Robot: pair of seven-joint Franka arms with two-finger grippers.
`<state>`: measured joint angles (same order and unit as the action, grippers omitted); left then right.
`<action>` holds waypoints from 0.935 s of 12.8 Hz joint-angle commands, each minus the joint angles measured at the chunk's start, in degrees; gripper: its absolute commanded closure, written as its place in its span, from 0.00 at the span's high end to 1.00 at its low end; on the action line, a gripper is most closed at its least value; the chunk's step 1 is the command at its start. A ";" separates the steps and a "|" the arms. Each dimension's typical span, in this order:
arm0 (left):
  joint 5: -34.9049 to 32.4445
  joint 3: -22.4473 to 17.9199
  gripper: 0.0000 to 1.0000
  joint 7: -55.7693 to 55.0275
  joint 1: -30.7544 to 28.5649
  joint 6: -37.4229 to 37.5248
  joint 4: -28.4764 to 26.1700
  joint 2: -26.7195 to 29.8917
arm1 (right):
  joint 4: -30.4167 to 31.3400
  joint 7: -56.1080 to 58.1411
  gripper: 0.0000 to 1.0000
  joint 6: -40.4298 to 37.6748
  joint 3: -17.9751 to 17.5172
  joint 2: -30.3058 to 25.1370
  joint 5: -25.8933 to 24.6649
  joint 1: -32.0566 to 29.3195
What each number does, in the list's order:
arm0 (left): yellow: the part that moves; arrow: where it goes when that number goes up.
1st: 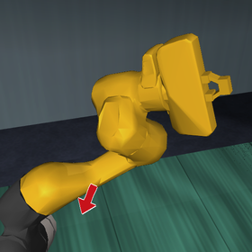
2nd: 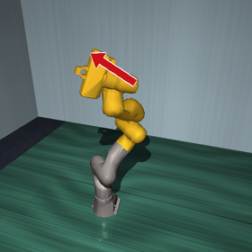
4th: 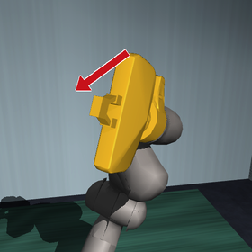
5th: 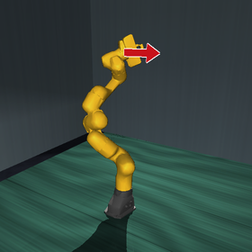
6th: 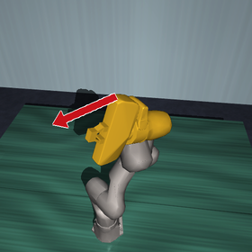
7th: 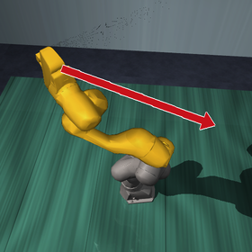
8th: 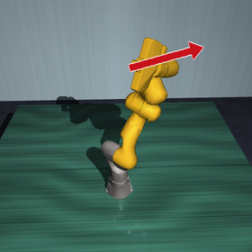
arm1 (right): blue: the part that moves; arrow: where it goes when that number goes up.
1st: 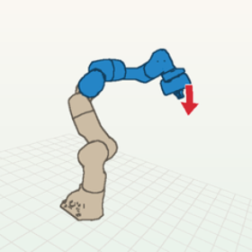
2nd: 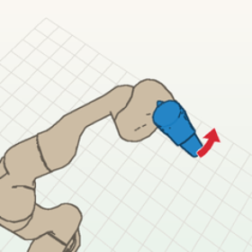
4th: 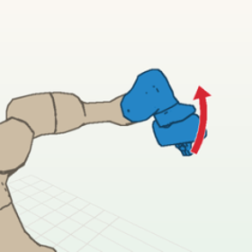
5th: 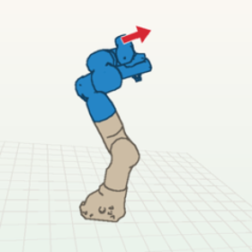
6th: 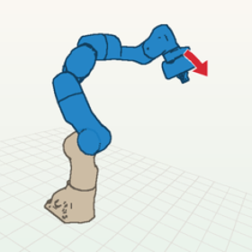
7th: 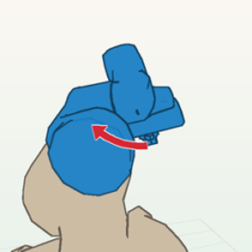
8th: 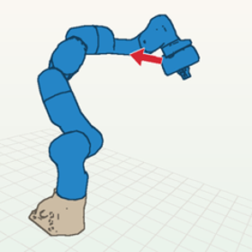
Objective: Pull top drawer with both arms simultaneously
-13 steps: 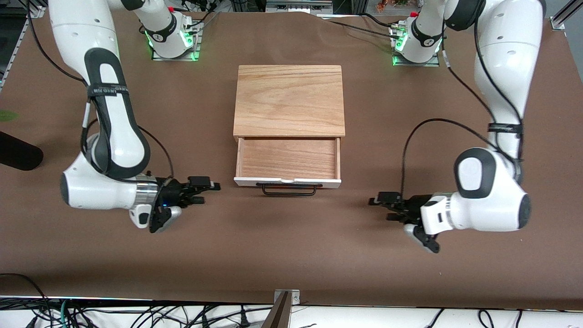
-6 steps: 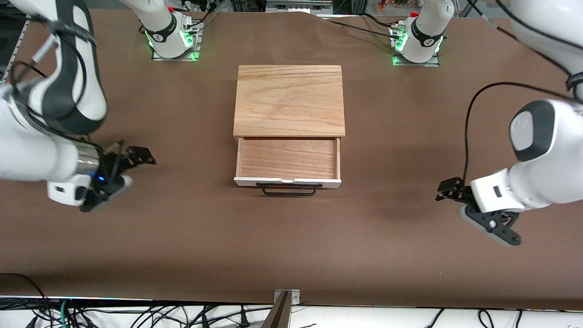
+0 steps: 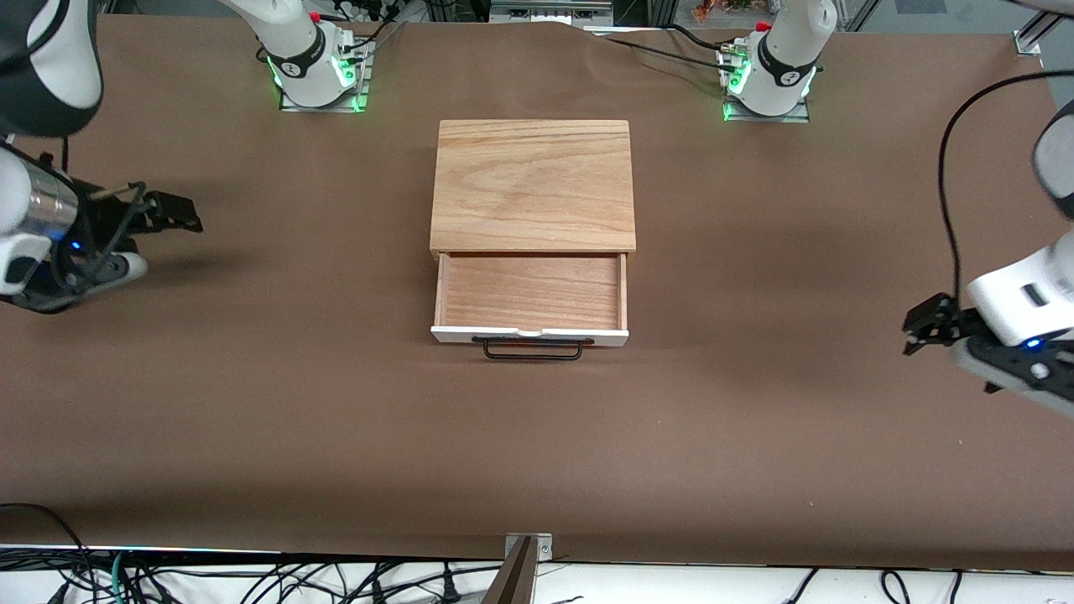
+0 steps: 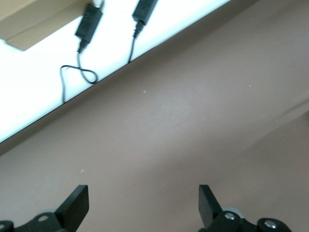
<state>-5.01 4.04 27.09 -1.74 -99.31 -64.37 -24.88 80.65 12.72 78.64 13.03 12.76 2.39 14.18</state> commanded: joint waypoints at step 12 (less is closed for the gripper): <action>5.01 1.06 1.00 -26.92 -2.92 20.39 -14.38 17.85 | 14.45 -9.74 1.00 9.08 -11.45 -13.99 -3.62 -12.78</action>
<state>-1.56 4.96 0.82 -4.19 -78.36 -75.72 -9.06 96.16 3.33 89.39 2.83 -1.00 -0.31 2.08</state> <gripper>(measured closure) 0.000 0.000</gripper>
